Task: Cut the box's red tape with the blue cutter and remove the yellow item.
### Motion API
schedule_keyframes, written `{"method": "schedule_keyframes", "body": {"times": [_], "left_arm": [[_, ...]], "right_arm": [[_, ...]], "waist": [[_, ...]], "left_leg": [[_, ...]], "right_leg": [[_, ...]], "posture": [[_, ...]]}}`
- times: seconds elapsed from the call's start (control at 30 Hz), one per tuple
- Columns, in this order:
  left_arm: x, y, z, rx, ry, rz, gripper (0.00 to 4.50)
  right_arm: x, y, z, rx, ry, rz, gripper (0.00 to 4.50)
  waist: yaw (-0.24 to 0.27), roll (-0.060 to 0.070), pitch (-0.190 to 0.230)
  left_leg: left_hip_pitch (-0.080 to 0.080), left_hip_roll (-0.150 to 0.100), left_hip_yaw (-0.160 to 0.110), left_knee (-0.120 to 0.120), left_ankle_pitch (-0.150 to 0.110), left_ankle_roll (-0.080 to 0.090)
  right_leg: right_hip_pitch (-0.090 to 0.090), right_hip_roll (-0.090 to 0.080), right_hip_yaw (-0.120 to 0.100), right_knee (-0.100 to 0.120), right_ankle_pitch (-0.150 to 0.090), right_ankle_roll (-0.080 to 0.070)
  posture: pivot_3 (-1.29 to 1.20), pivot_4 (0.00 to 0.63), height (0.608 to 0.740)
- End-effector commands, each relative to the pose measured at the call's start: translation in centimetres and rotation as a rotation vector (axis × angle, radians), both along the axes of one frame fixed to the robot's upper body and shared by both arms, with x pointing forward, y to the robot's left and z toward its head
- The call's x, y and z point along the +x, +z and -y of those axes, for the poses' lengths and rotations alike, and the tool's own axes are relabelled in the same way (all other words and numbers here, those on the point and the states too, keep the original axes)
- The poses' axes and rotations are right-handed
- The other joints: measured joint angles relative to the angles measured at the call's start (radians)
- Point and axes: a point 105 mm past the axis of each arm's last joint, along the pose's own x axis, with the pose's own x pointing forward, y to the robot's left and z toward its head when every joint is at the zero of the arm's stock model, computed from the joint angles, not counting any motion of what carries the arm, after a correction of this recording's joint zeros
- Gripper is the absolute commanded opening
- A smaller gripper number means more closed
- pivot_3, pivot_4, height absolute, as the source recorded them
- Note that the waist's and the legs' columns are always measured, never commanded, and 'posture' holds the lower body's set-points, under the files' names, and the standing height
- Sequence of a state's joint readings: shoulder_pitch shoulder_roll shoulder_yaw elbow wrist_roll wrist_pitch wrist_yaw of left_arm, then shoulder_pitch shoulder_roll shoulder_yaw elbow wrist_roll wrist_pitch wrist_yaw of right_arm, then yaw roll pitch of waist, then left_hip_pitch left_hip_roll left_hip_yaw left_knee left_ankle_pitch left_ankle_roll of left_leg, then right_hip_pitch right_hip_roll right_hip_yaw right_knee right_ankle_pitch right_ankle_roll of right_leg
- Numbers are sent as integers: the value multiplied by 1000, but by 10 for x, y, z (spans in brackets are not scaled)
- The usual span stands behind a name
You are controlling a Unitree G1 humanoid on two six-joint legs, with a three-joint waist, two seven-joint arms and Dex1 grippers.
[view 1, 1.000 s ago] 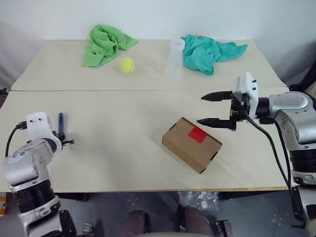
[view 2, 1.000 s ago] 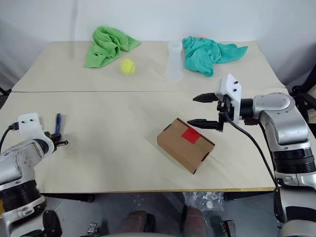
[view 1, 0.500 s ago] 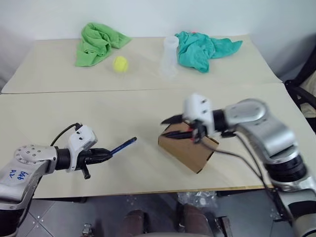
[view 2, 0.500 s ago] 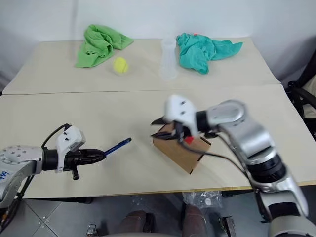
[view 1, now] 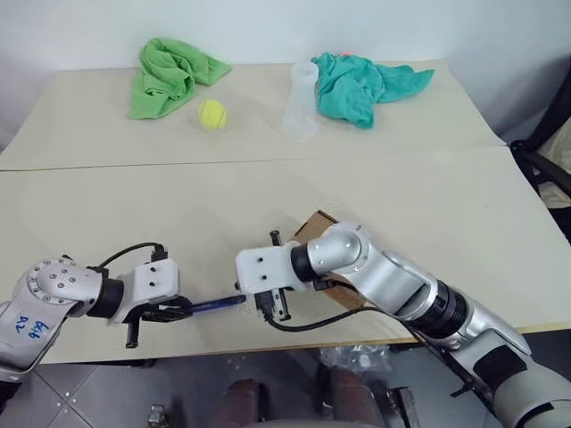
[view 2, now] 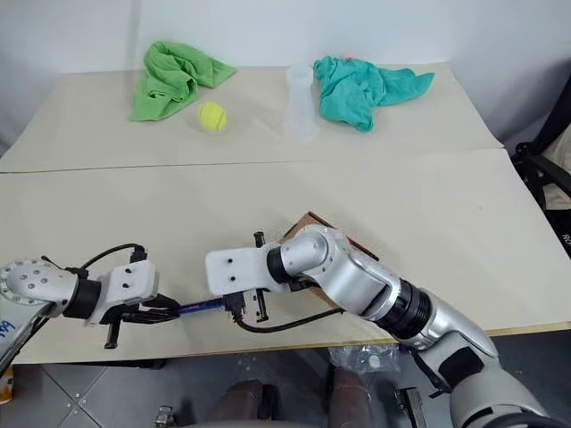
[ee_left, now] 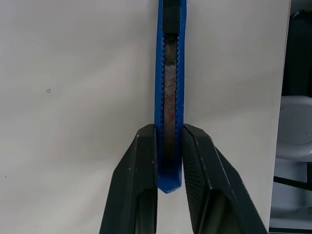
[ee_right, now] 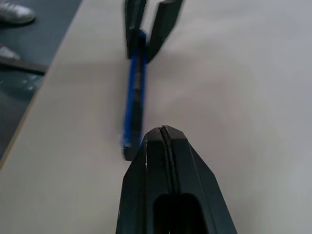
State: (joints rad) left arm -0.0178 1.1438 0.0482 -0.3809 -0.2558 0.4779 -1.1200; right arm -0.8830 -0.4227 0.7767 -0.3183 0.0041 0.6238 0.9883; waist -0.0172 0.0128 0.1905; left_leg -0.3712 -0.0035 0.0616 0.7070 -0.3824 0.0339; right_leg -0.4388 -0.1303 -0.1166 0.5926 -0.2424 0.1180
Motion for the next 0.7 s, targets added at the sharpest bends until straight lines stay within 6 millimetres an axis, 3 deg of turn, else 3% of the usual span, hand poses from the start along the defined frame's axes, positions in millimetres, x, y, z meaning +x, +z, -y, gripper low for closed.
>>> {"method": "schedule_keyframes", "body": {"times": [0.03, 0.3, 0.7], "left_arm": [[-4, -5, -1, 36, 4, -4, 408], [-10, -6, -3, 36, 33, -14, 408], [-10, -7, -4, 31, 72, -6, 408]], "right_arm": [[-4, 1, -10, -21, 60, 64, 15], [1, -15, -23, -59, 96, 112, 15], [1, -25, -25, -98, 157, 146, 15]], "waist": [[-2, 0, 0], [-12, 0, 0], [-13, 0, 0]], "left_leg": [[0, 0, 0, 0, 0, 0], [2, 1, 1, 0, 0, 0], [2, 1, 1, 0, 0, 0]], "right_leg": [[0, 0, 0, 0, 0, 0], [0, 0, 2, 2, 0, 0], [0, 0, 2, 2, 0, 0]], "posture": [[0, 150, 740], [0, 150, 740], [0, 150, 740]]}}
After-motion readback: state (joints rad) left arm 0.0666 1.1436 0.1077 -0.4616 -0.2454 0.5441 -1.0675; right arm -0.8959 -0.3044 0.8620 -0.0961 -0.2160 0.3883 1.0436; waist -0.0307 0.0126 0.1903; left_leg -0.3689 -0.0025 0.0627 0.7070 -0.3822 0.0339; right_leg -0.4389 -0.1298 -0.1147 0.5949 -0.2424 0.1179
